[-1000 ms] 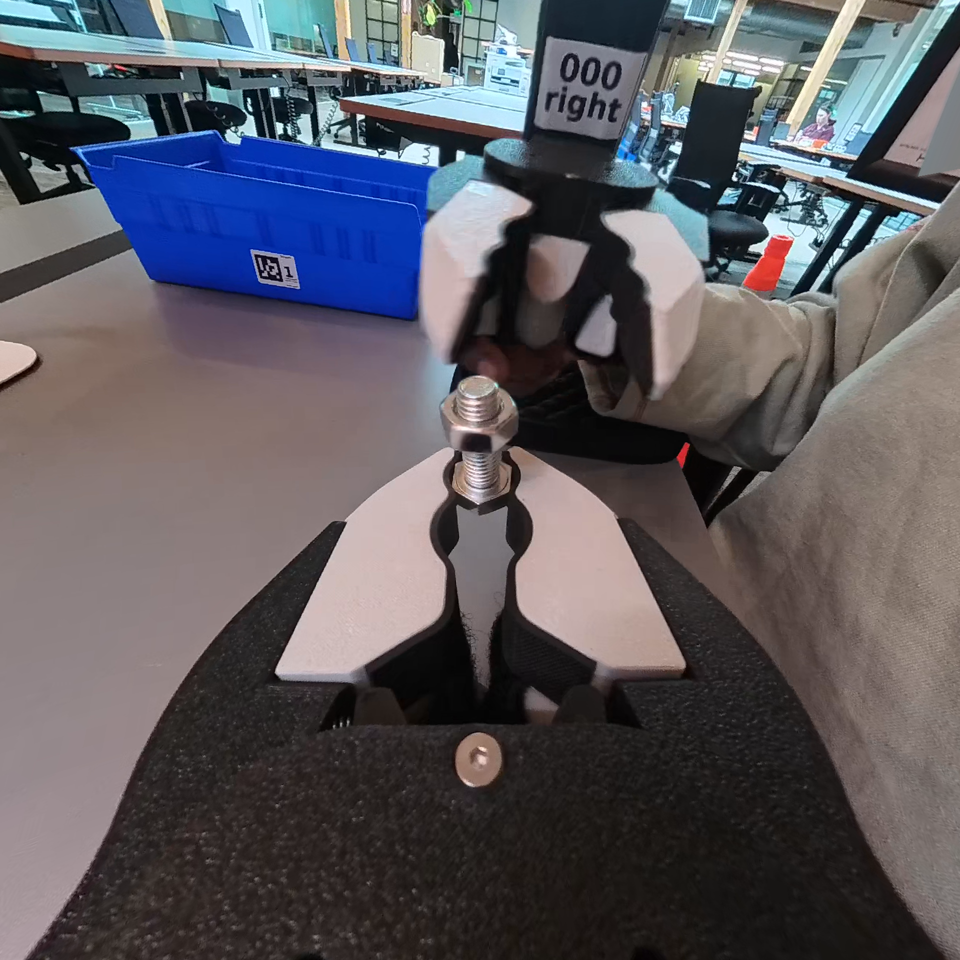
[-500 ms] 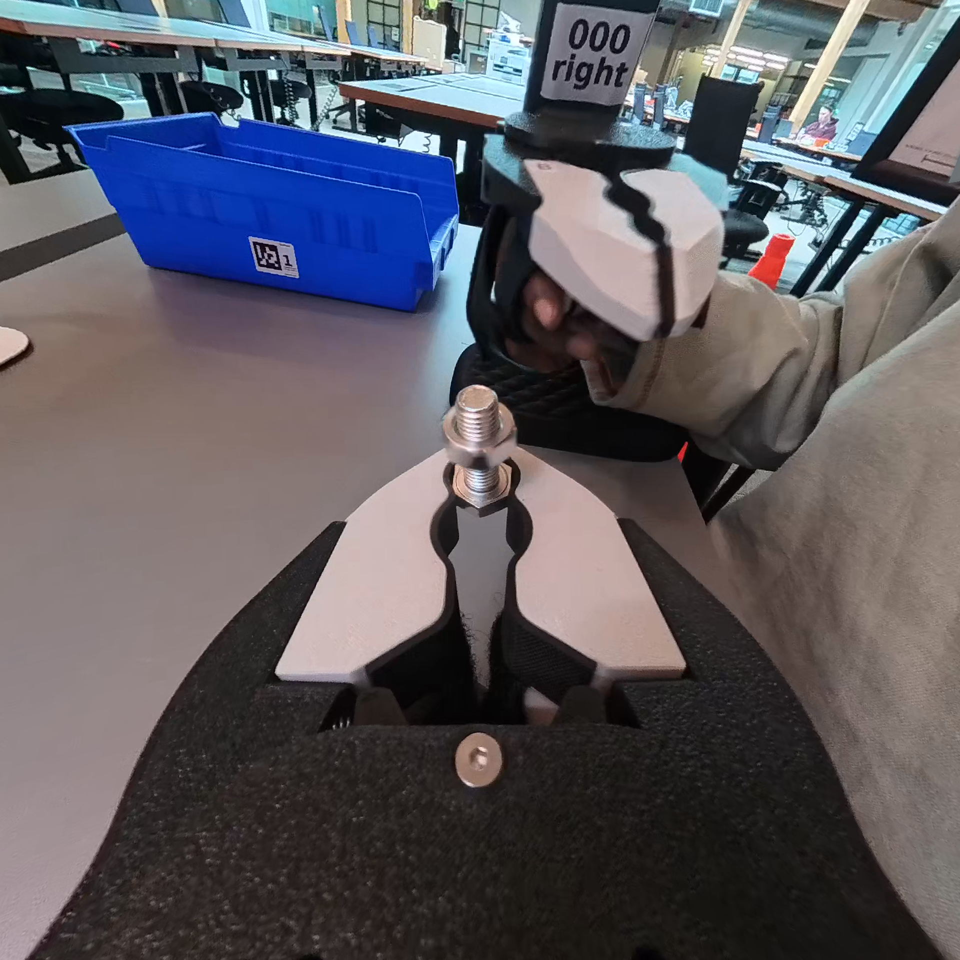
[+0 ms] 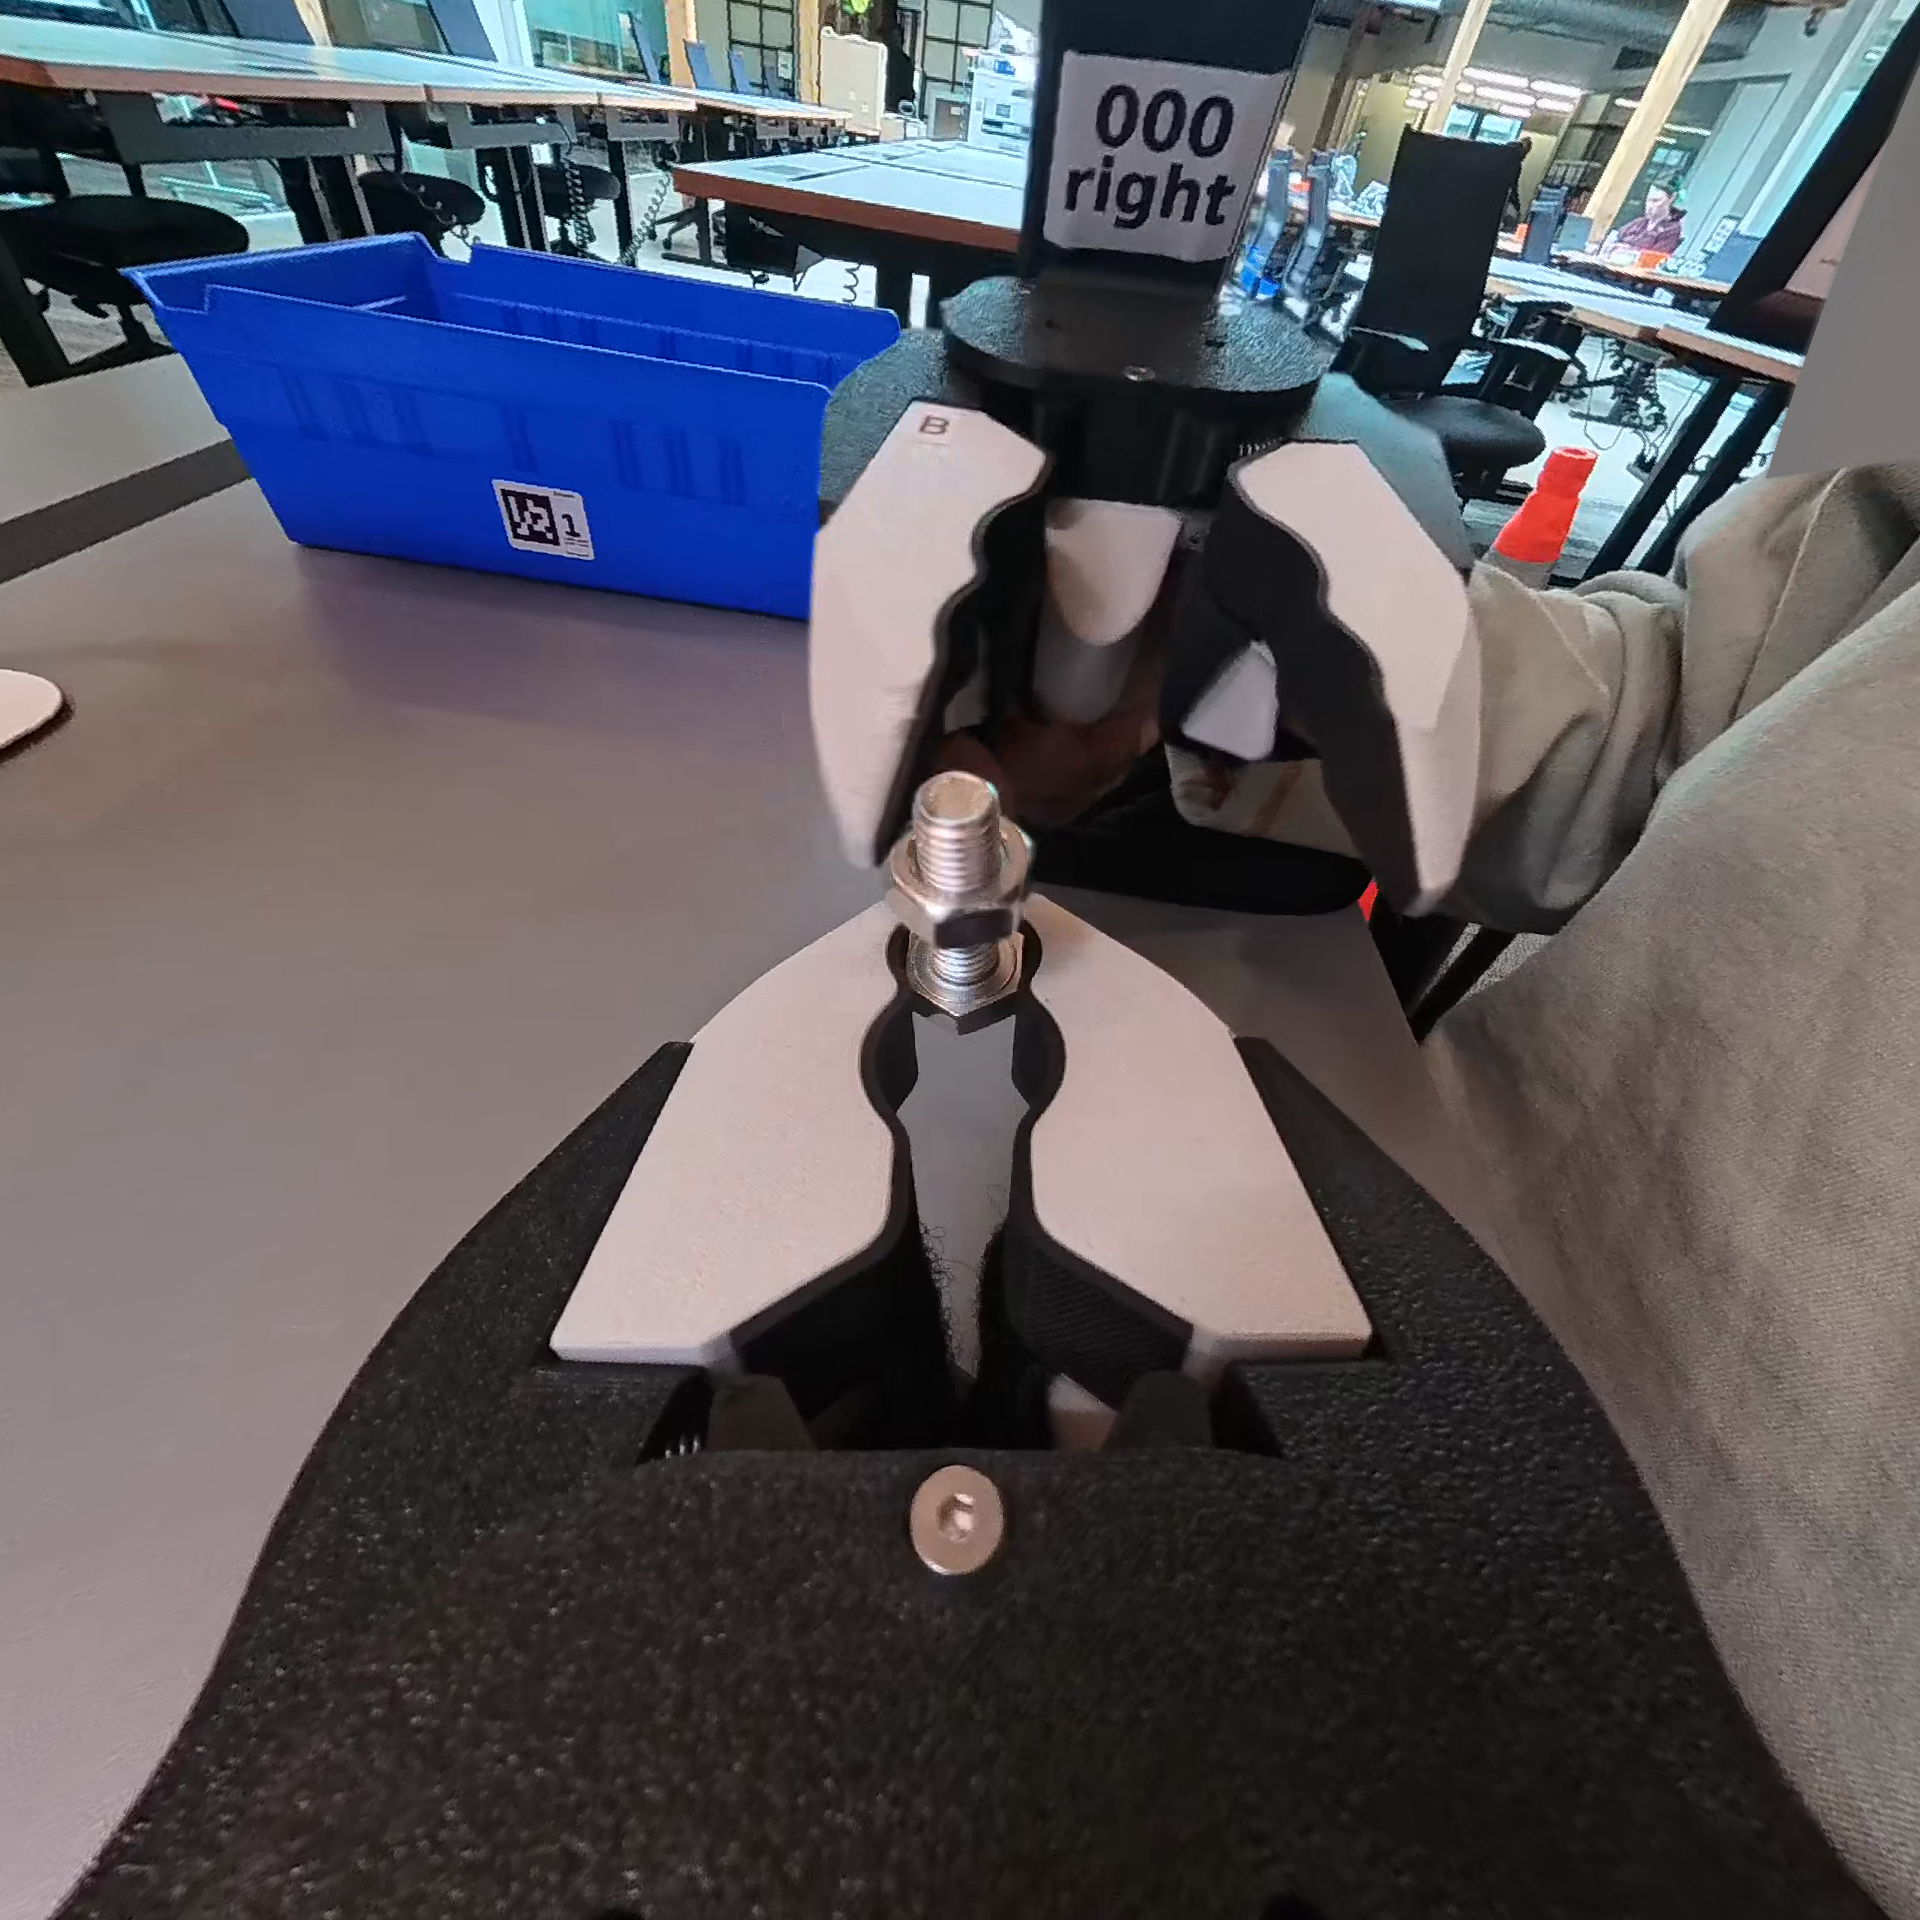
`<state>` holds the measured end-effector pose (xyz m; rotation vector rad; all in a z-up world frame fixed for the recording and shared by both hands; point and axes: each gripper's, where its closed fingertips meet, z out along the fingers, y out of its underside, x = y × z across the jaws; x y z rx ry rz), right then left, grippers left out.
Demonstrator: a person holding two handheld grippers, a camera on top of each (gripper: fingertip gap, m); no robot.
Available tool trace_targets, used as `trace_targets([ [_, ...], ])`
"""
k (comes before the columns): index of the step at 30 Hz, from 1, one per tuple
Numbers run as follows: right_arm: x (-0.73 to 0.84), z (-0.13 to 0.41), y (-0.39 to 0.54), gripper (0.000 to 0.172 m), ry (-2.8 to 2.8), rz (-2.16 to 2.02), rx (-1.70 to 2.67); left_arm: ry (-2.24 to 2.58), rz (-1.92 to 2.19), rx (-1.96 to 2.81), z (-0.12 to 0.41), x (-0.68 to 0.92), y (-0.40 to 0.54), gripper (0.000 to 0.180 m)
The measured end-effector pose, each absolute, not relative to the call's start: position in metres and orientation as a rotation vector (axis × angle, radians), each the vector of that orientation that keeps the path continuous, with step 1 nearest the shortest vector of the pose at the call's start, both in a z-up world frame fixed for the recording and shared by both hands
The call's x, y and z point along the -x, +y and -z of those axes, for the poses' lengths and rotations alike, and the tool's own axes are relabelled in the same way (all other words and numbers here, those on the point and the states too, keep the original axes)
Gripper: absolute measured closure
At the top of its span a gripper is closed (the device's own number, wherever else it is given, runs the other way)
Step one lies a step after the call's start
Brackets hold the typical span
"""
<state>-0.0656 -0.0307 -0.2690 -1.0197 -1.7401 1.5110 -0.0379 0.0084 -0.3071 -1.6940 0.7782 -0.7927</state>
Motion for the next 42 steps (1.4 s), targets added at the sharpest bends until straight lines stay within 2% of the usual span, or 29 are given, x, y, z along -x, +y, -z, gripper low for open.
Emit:
trace_targets([
  [1,0.063,0.269,-0.027,0.117,-1.739,-1.496,1.040,0.780,0.791,1.696,0.307,0.038,0.008,0.167],
  [3,0.044,0.261,-0.034,0.172,-1.802,-1.580,0.935,0.773,0.780,1.705,0.308,0.038,0.010,0.167],
  [5,0.042,0.253,-0.029,0.172,-1.735,-1.621,0.951,0.775,0.794,1.701,0.308,0.038,0.009,0.167],
  [6,0.044,0.256,-0.026,0.164,-1.738,-1.586,0.970,0.777,0.794,1.700,0.308,0.038,0.009,0.167],
  [9,0.062,0.267,-0.022,0.115,-1.726,-1.476,1.031,0.787,0.787,1.700,0.308,0.037,0.008,0.167],
  [12,0.072,0.272,-0.029,0.099,-1.756,-1.478,1.046,0.788,0.784,1.699,0.308,0.037,0.008,0.167],
  [15,0.063,0.274,-0.030,0.116,-1.826,-1.471,1.088,0.797,0.777,1.700,0.309,0.037,0.008,0.167],
  [16,0.054,0.273,-0.027,0.135,-1.861,-1.463,1.083,0.805,0.759,1.705,0.310,0.036,0.008,0.167],
  [17,0.040,0.265,-0.032,0.172,-1.919,-1.528,0.992,0.795,0.747,1.717,0.311,0.037,0.010,0.167],
  [19,0.035,0.248,-0.023,0.169,-1.891,-1.510,0.982,0.790,0.776,1.722,0.311,0.037,0.010,0.167],
  [22,0.047,0.250,-0.002,0.142,-2.077,-1.176,1.051,0.803,0.782,1.731,0.313,0.036,0.009,0.167],
  [25,0.059,0.260,-0.005,0.140,-2.354,-0.943,1.052,0.827,0.758,1.744,0.316,0.033,0.008,0.167],
  [31,0.072,0.279,-0.013,0.144,-2.608,-0.774,1.014,0.835,0.744,1.749,0.317,0.033,0.008,0.167],
  [36,0.073,0.281,-0.011,0.118,-2.525,-0.862,1.123,0.804,0.753,1.741,0.314,0.036,0.010,0.167],
  [39,0.059,0.290,-0.019,0.121,-2.535,-0.986,1.175,0.760,0.779,1.734,0.311,0.040,0.012,0.167],
  [41,0.048,0.287,-0.018,0.148,-2.534,-1.020,1.150,0.744,0.784,1.737,0.310,0.041,0.013,0.167],
  [42,0.045,0.282,-0.017,0.155,-2.521,-1.045,1.145,0.745,0.785,1.739,0.311,0.041,0.013,0.167],
])
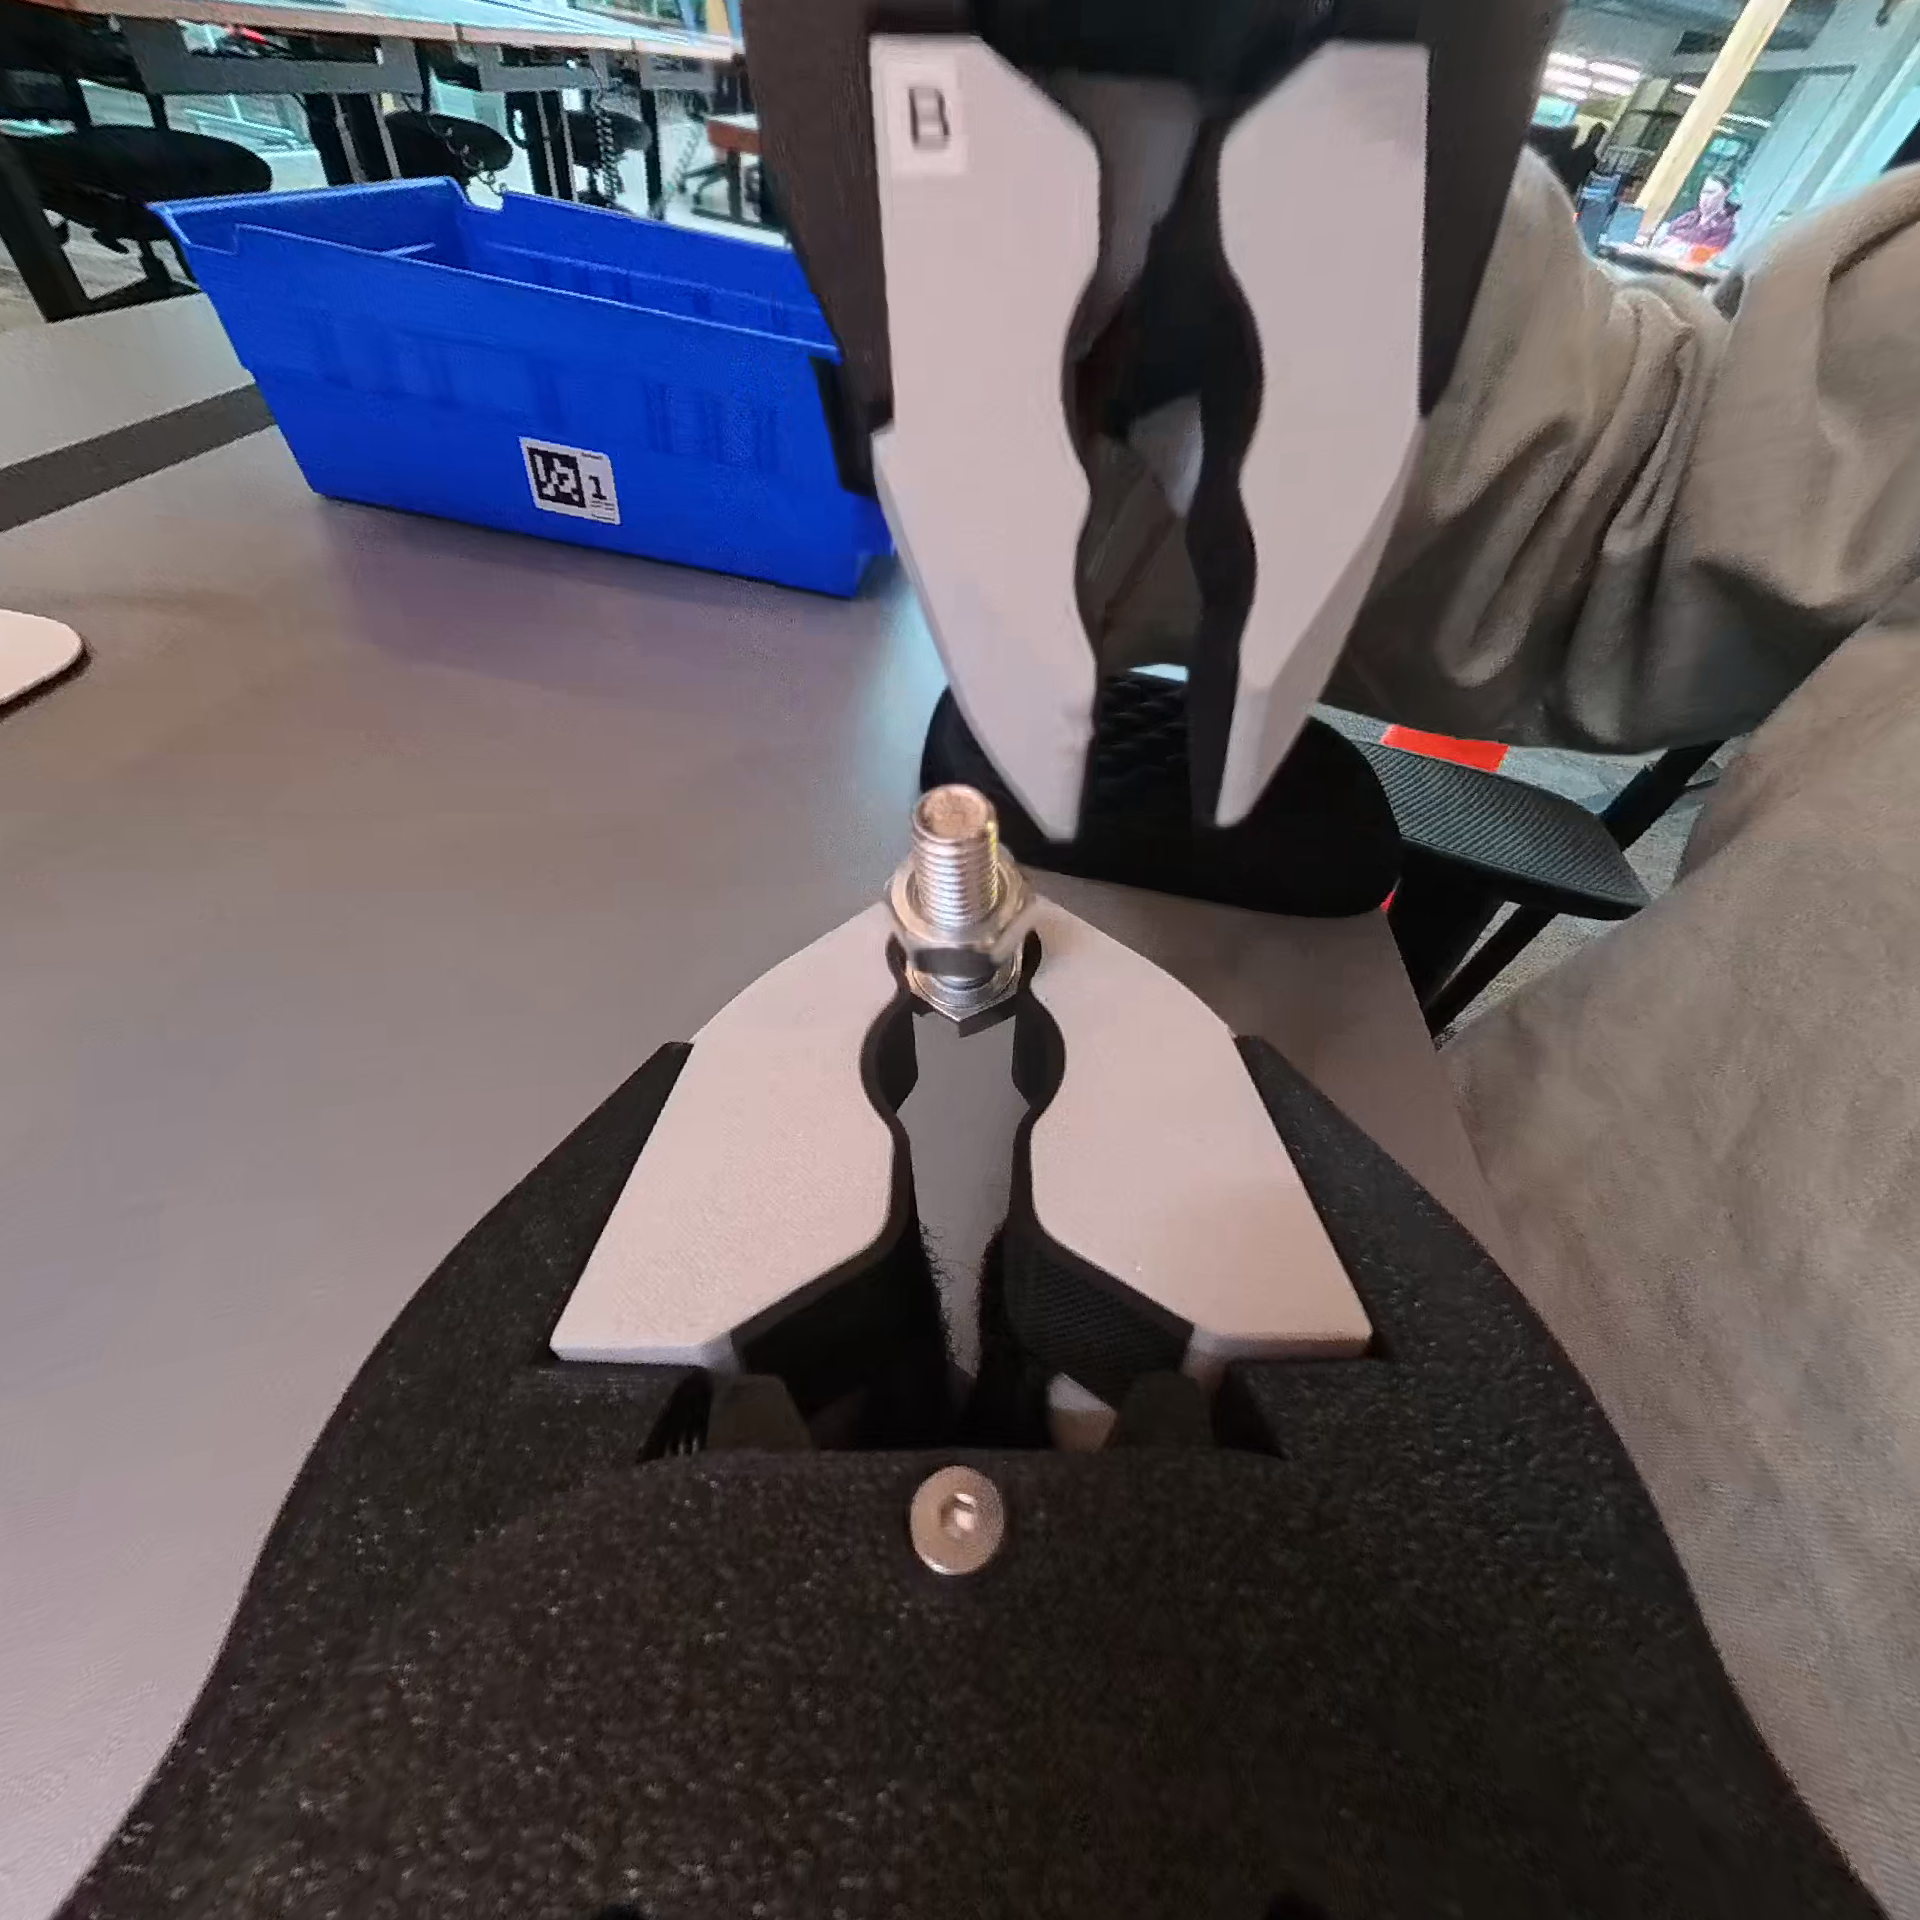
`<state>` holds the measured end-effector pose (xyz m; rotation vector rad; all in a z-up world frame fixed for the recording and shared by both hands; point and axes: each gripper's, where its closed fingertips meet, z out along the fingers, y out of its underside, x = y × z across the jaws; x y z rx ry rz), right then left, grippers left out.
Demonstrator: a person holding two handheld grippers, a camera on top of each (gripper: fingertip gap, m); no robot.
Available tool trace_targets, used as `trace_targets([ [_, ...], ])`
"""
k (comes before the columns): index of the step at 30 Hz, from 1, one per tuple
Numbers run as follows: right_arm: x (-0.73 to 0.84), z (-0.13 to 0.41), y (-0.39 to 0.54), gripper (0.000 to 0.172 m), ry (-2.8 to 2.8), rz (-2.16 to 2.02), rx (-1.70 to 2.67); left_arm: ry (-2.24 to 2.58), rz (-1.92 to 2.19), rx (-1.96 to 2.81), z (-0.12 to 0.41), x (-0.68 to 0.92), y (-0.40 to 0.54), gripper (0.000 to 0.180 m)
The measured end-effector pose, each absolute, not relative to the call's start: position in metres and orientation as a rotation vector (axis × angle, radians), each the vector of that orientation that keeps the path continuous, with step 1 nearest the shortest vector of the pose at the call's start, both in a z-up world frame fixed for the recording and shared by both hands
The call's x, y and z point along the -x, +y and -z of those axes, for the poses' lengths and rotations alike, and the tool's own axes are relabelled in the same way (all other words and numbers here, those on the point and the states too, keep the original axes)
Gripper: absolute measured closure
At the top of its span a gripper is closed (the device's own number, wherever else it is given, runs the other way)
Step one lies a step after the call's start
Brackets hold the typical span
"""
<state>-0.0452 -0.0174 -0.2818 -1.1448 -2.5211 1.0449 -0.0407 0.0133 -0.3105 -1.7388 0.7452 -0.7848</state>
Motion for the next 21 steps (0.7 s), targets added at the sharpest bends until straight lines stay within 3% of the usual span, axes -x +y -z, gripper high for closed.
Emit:
trace_targets([
  [1,0.047,0.278,-0.013,0.155,-2.488,-1.029,1.161,0.750,0.782,1.742,0.311,0.040,0.013,0.167],
  [4,0.063,0.273,-0.006,0.130,-2.428,-0.959,1.129,0.773,0.761,1.757,0.314,0.038,0.013,0.167],
  [11,0.074,0.278,-0.010,0.162,-2.530,-0.855,1.066,0.811,0.724,1.772,0.319,0.035,0.012,0.167],
  [14,0.071,0.275,-0.008,0.162,-2.517,-0.853,1.035,0.805,0.706,1.761,0.317,0.036,0.013,0.167],
  [21,0.019,0.220,0.105,0.162,-2.152,-0.713,1.326,0.618,0.741,1.637,0.293,0.055,0.018,0.112],
])
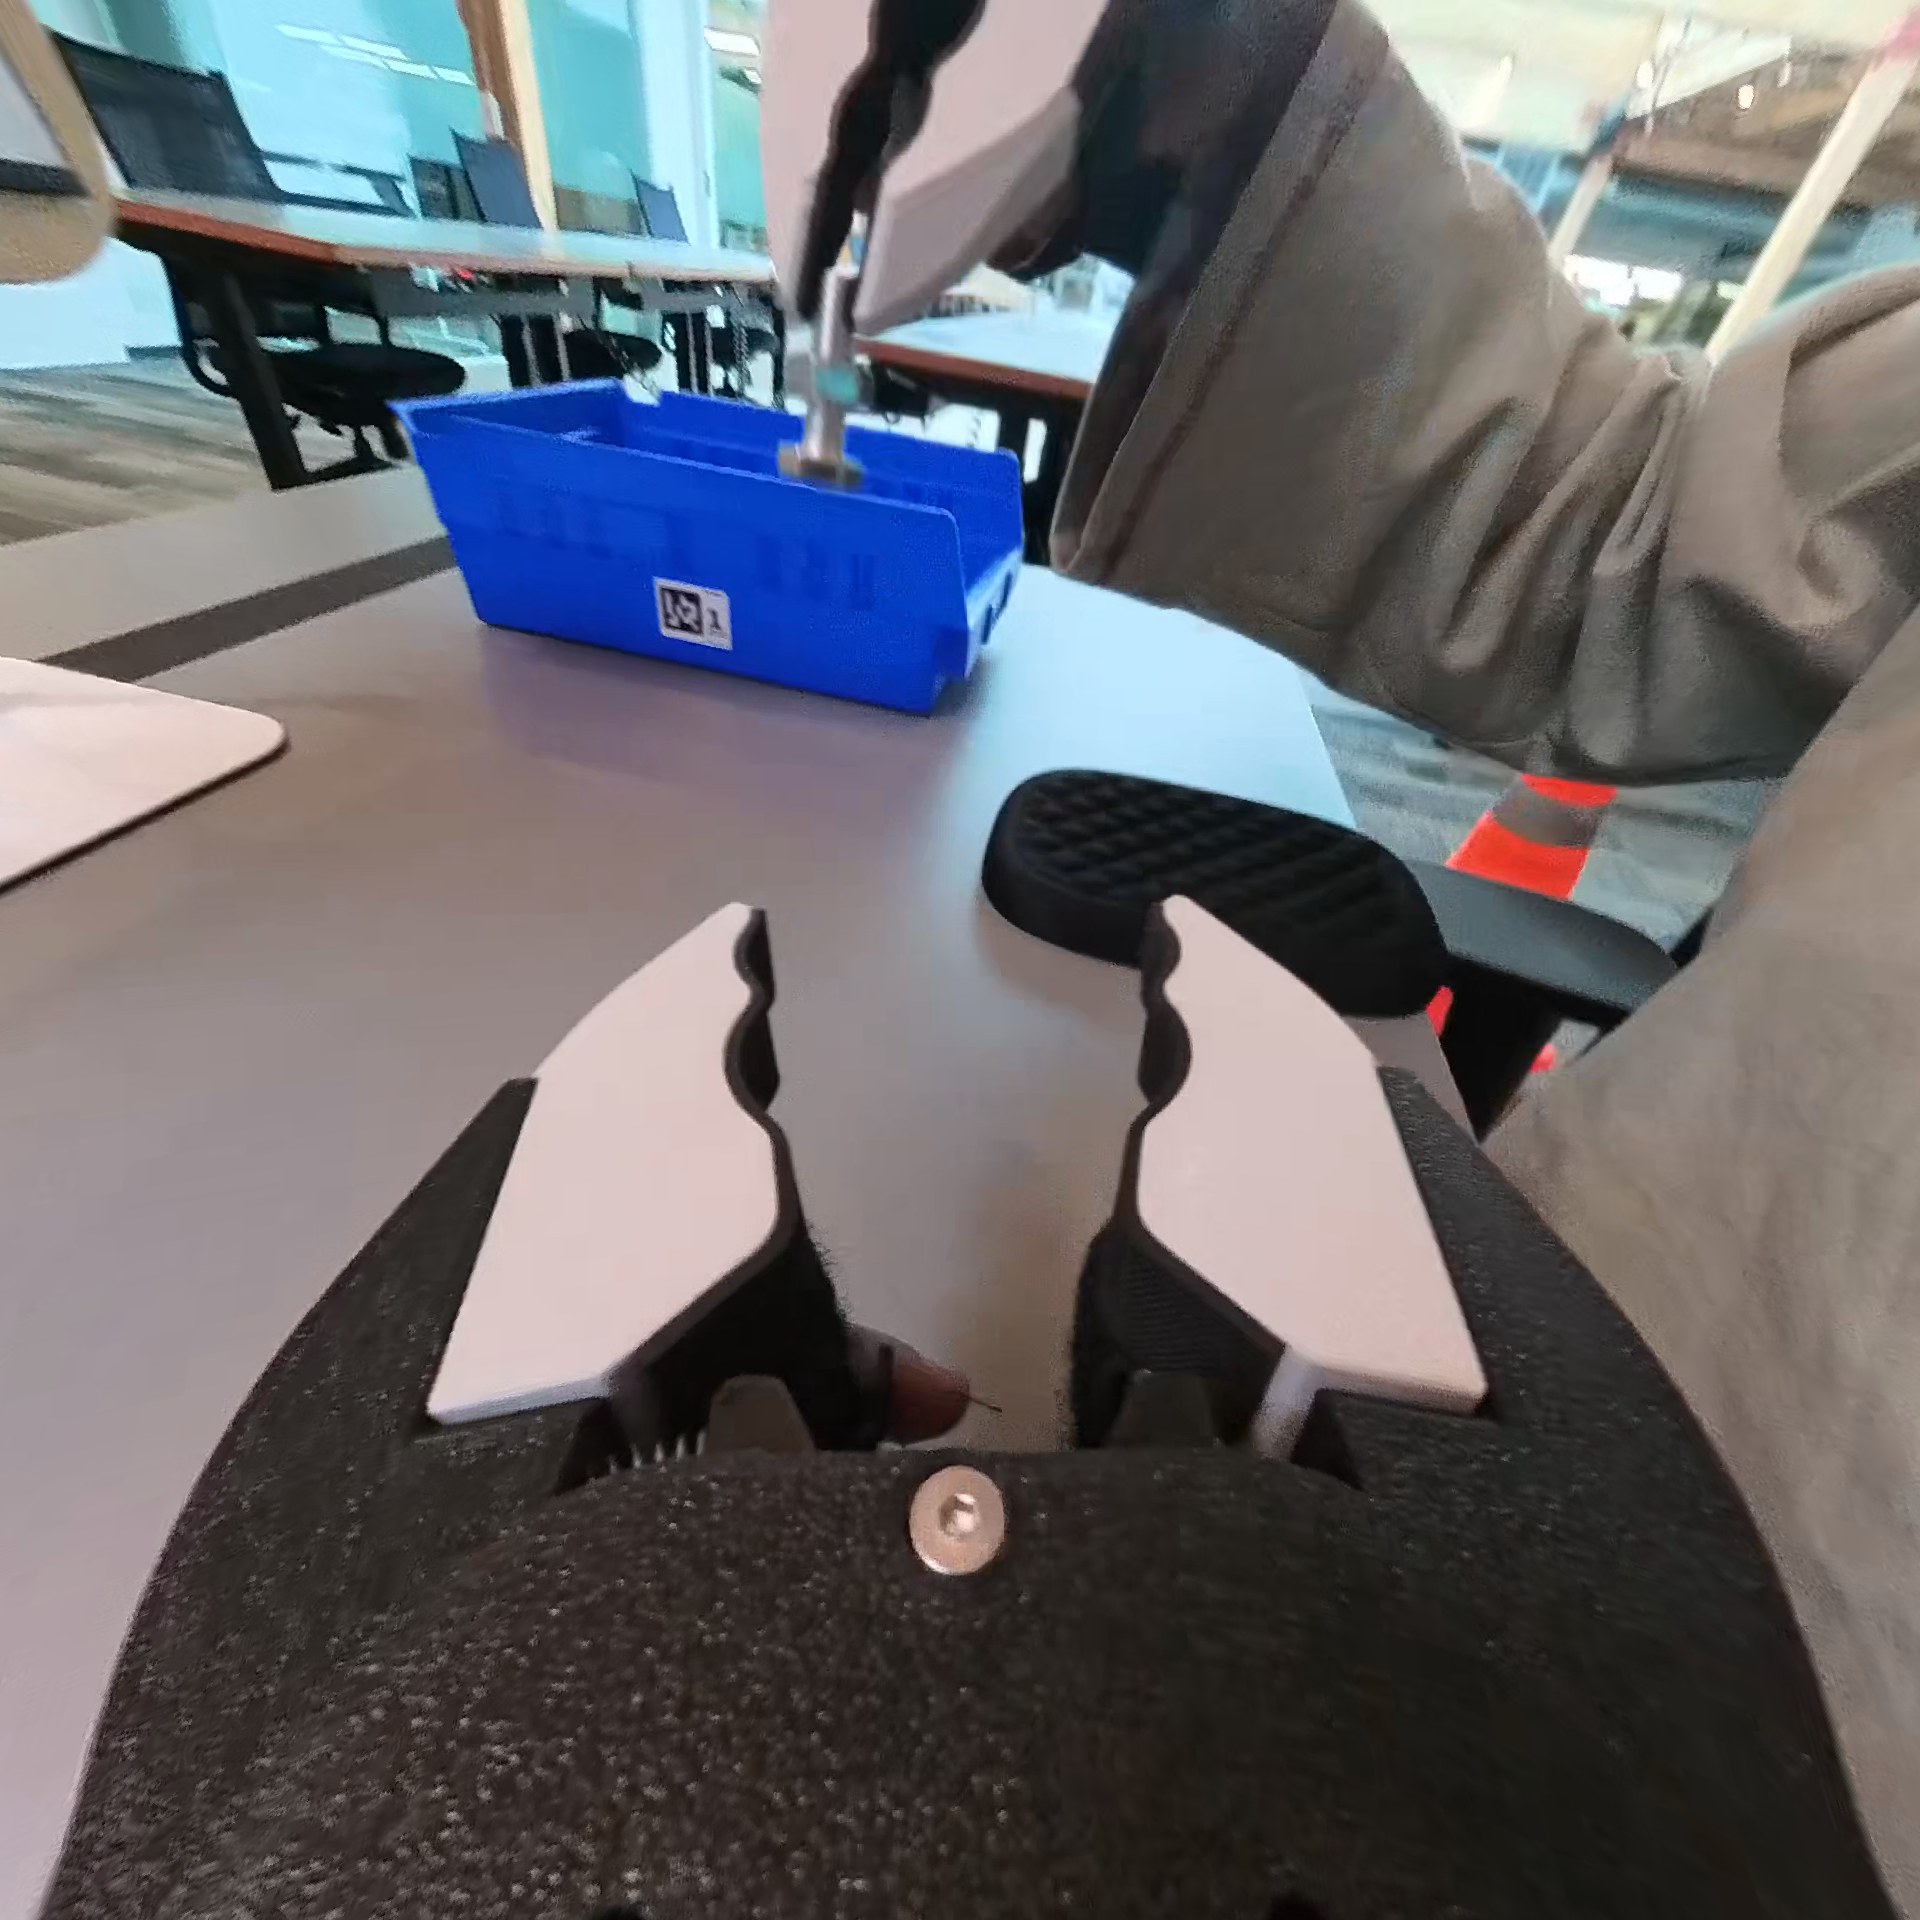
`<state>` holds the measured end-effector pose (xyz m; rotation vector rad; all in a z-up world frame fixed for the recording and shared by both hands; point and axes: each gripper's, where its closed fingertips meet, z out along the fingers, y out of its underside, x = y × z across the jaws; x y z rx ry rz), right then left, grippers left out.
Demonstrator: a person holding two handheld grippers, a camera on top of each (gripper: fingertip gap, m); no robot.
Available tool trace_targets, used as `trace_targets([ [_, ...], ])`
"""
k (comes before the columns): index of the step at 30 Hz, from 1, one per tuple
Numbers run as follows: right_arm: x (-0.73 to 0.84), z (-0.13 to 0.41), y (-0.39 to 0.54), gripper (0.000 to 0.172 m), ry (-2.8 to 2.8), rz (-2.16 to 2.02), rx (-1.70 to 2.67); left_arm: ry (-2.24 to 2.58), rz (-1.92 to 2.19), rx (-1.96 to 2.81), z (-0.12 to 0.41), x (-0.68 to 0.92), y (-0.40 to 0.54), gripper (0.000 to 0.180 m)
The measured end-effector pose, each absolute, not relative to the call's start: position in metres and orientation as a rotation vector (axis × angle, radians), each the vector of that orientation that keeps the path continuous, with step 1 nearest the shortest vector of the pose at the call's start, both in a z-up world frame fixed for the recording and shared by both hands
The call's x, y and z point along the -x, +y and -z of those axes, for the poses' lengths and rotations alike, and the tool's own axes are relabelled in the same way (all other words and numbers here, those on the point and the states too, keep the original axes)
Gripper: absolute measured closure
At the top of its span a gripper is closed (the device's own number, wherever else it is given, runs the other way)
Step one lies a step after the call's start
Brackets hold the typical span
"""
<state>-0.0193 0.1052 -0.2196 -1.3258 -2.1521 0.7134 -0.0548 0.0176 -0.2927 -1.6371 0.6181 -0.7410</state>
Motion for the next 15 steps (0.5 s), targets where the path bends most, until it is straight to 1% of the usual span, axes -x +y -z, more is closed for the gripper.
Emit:
trace_targets([
  [4,-0.064,0.206,0.255,0.163,-1.757,-0.414,1.742,0.535,0.740,1.604,0.285,0.065,0.022,0.094],
  [6,-0.115,0.218,0.330,0.163,-1.481,-0.251,1.967,0.527,0.727,1.592,0.283,0.067,0.023,0.090],
  [8,-0.155,0.247,0.383,0.162,-1.251,-0.131,2.145,0.528,0.709,1.583,0.282,0.068,0.023,0.089],
  [12,-0.185,0.310,0.434,0.163,-1.019,-0.046,2.319,0.519,0.656,1.588,0.281,0.073,0.024,0.090],
  [15,-0.183,0.335,0.447,0.163,-0.965,-0.018,2.350,0.512,0.608,1.608,0.280,0.077,0.023,0.091],
])
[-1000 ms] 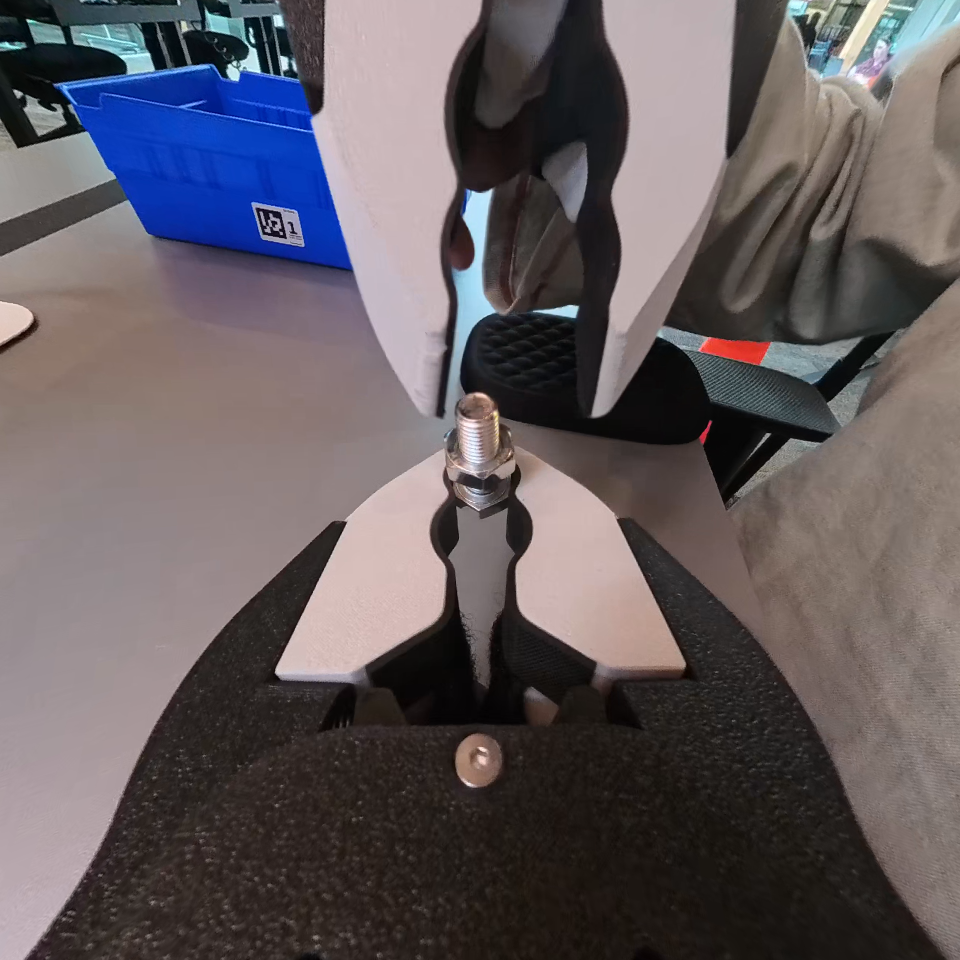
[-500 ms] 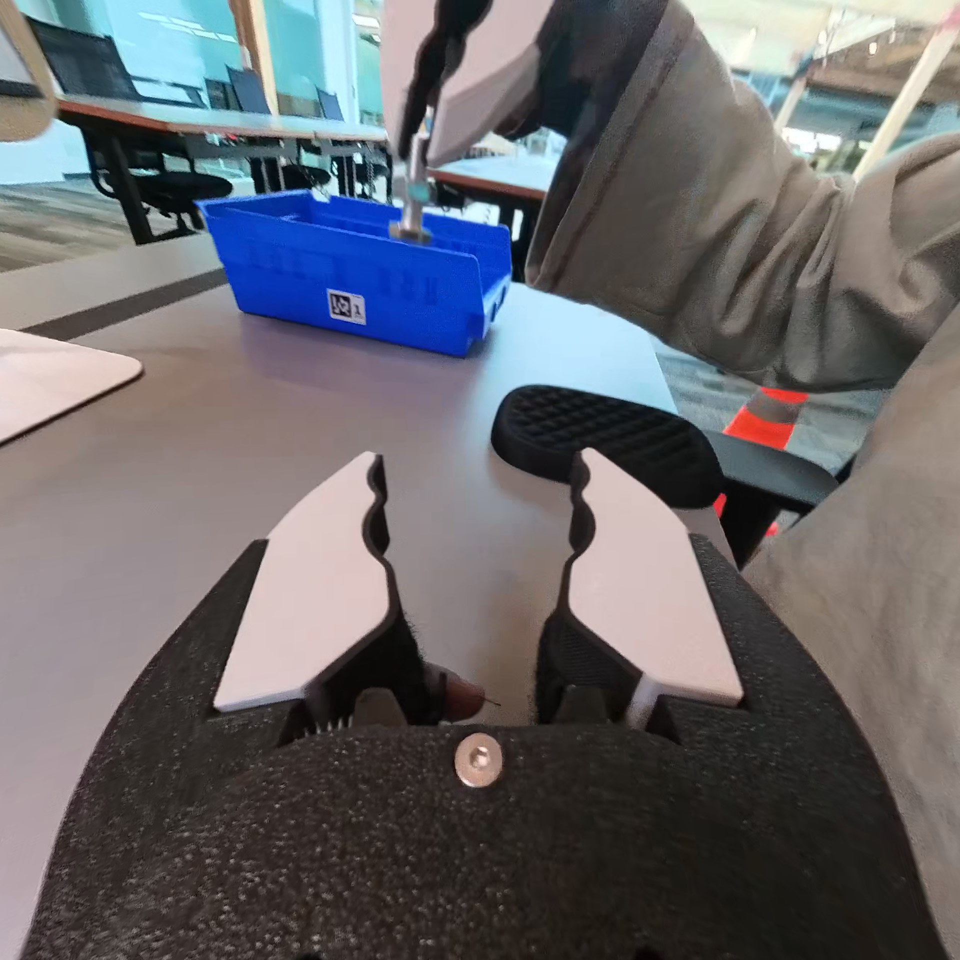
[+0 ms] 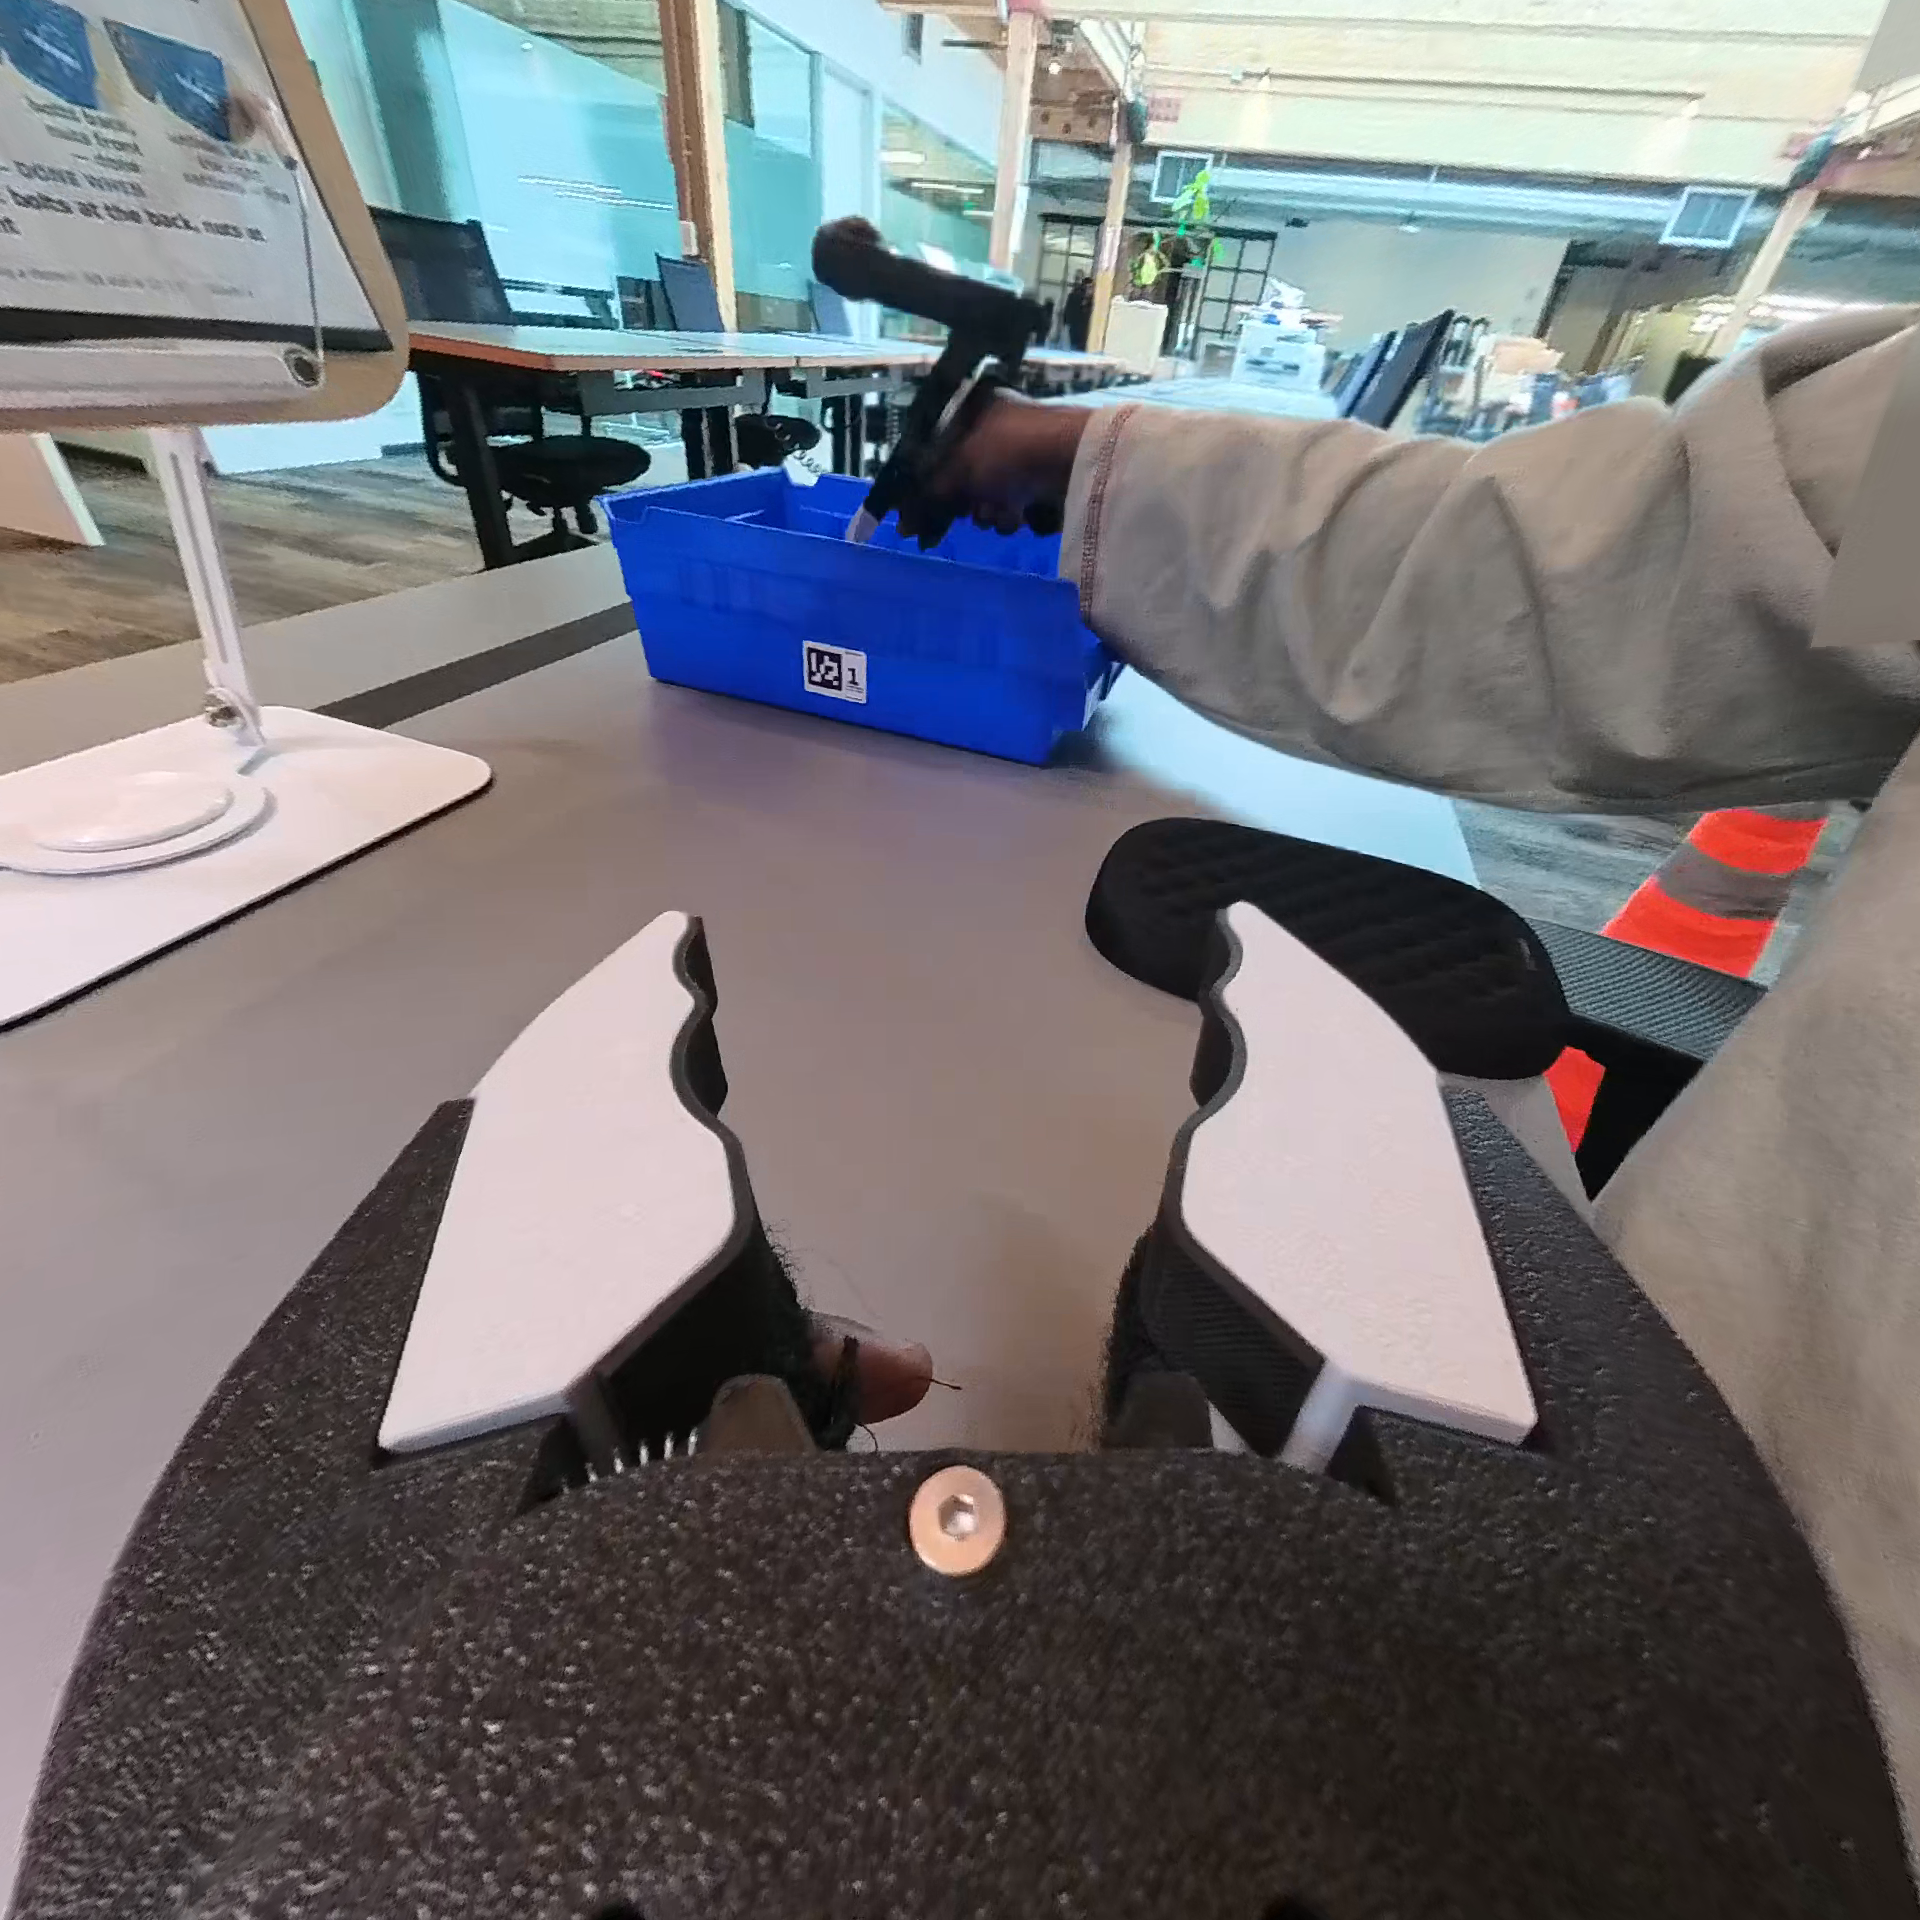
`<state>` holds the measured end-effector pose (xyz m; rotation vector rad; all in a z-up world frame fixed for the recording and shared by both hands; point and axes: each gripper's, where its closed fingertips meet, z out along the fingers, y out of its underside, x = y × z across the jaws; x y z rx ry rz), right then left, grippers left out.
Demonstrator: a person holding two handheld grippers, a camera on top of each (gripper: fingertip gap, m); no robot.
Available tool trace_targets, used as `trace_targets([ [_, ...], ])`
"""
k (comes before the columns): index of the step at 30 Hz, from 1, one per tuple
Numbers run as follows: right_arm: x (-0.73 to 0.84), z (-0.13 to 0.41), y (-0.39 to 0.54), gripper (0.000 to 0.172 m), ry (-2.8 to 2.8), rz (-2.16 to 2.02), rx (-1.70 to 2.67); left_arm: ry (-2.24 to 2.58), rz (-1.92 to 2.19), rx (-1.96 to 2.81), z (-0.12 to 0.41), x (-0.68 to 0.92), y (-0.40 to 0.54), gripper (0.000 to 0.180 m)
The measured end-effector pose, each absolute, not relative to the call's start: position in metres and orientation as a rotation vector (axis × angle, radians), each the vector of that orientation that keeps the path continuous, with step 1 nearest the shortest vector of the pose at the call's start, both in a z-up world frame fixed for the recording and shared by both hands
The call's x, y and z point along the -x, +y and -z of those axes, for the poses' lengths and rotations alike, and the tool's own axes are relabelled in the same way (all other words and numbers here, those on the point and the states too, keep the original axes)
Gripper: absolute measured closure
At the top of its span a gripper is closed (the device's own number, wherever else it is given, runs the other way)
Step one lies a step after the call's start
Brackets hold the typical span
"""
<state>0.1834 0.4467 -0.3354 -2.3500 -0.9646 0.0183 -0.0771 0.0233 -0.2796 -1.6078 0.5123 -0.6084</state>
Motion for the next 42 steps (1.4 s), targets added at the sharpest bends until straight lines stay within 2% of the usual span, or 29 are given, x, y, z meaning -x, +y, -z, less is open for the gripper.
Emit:
trace_targets([
  [13,-0.186,0.365,0.457,0.160,-0.912,-0.012,2.391,0.407,0.525,1.654,0.275,0.095,0.014,0.093],
  [19,-0.168,0.327,0.434,0.112,-0.825,-0.160,2.279,0.256,0.387,1.727,0.266,0.128,0.012,0.090],
  [24,-0.143,0.276,0.375,0.056,-0.731,-0.291,2.108,0.035,0.167,1.762,0.247,0.175,0.006,0.066],
  [26,-0.139,0.261,0.346,0.031,-0.690,-0.271,2.043,-0.086,0.029,1.775,0.238,0.200,-0.001,0.051],
  [27,-0.137,0.254,0.330,0.025,-0.681,-0.253,2.010,-0.142,-0.046,1.780,0.234,0.212,-0.007,0.043],
  [29,-0.132,0.243,0.296,0.024,-0.662,-0.246,1.947,-0.243,-0.184,1.773,0.225,0.234,-0.020,0.035],
  [34,-0.126,0.226,0.219,0.024,-0.585,-0.296,1.842,-0.381,-0.377,1.701,0.206,0.255,-0.053,0.034],
  [42,-0.142,0.224,0.133,0.024,-0.533,-0.253,1.772,-0.408,-0.360,1.692,0.205,0.220,-0.085,0.034],
])
